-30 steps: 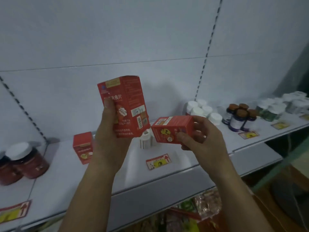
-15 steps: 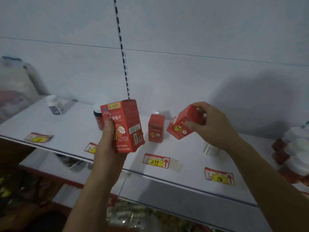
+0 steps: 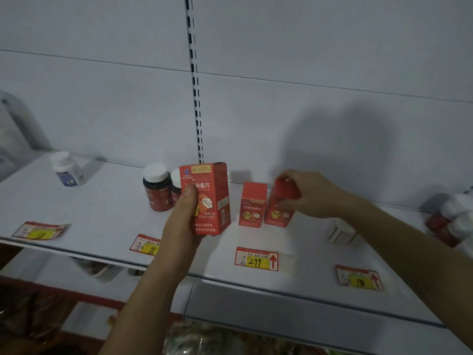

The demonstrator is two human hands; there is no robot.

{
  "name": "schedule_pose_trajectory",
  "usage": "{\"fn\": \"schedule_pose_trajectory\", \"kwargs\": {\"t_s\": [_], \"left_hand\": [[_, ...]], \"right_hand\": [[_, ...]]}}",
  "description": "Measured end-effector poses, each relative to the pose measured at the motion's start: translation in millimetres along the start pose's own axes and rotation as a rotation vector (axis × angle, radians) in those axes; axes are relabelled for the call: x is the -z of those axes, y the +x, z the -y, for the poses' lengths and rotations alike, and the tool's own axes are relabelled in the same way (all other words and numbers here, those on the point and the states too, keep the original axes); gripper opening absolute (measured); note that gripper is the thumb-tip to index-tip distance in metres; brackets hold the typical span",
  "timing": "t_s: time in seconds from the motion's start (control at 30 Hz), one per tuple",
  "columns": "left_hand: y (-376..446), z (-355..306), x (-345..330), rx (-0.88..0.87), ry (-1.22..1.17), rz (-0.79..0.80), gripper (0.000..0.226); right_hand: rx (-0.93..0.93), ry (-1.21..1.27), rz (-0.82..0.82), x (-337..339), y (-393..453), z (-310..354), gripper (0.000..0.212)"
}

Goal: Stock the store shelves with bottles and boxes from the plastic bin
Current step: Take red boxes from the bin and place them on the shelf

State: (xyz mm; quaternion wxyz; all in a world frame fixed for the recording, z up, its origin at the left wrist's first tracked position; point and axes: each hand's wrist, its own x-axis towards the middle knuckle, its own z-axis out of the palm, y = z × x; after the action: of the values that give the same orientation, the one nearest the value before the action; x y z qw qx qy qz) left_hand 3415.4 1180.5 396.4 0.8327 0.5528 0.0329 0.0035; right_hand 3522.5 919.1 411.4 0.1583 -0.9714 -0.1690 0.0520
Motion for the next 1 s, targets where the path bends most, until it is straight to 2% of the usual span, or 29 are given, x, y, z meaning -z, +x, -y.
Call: {"fn": "schedule_pose_trajectory", "kwargs": {"t_s": [0.17,0.27,0.37,0.4,0.5,0.53,0.57,0.63,0.7,0.77,0.87,0.93,1.0], "left_hand": [[14,2,4,0.007,-0.016,0.003,0.043],[18,7,8,0.026,-0.018,0.010,0.047],[22,13,10,0.022,0.016,0.022,0.048],[23,15,10,-0.002,0.060,0.040,0.045],[24,13,1,-0.156,0.290,0.160,0.036],[25,12,-5,-0.201,0.358,0.216,0.033],[27,12,-10,-0.237,0.419,0.279,0.033],[32,14,-23,-0.283,0.535,0.406,0.040],[38,16,-34,-0.300,0.611,0.494,0.046],[43,14,-41,-0.331,0.671,0.548,0.052],[63,5,-43,-0.490,0.863,0.545,0.065],[90,3,-47,-0.575,1.098,0.505,0.071],[114,11,-55,-0.620,1.390,0.549,0.072]], "right_hand": [[-0.001,-0.020,0.079,-7,8,4,0.059],[-0.012,-0.018,0.074,-13,9,6,0.062],[-0.065,0.001,0.075,-15,2,5,0.075],[-0.088,0.001,0.024,-14,-5,7,0.081],[-0.093,0.182,-0.348,2,-33,28,0.076],[-0.058,0.290,-0.416,10,-41,38,0.071],[-0.018,0.390,-0.412,16,-47,48,0.067],[0.062,0.487,-0.293,23,-52,63,0.063],[0.103,0.462,-0.228,25,-55,66,0.062],[0.103,0.434,-0.240,31,-59,61,0.062],[0.080,0.382,-0.313,47,-71,41,0.063],[0.047,0.305,-0.362,60,-76,24,0.066],[0.011,0.229,-0.356,68,-75,7,0.063]]}}
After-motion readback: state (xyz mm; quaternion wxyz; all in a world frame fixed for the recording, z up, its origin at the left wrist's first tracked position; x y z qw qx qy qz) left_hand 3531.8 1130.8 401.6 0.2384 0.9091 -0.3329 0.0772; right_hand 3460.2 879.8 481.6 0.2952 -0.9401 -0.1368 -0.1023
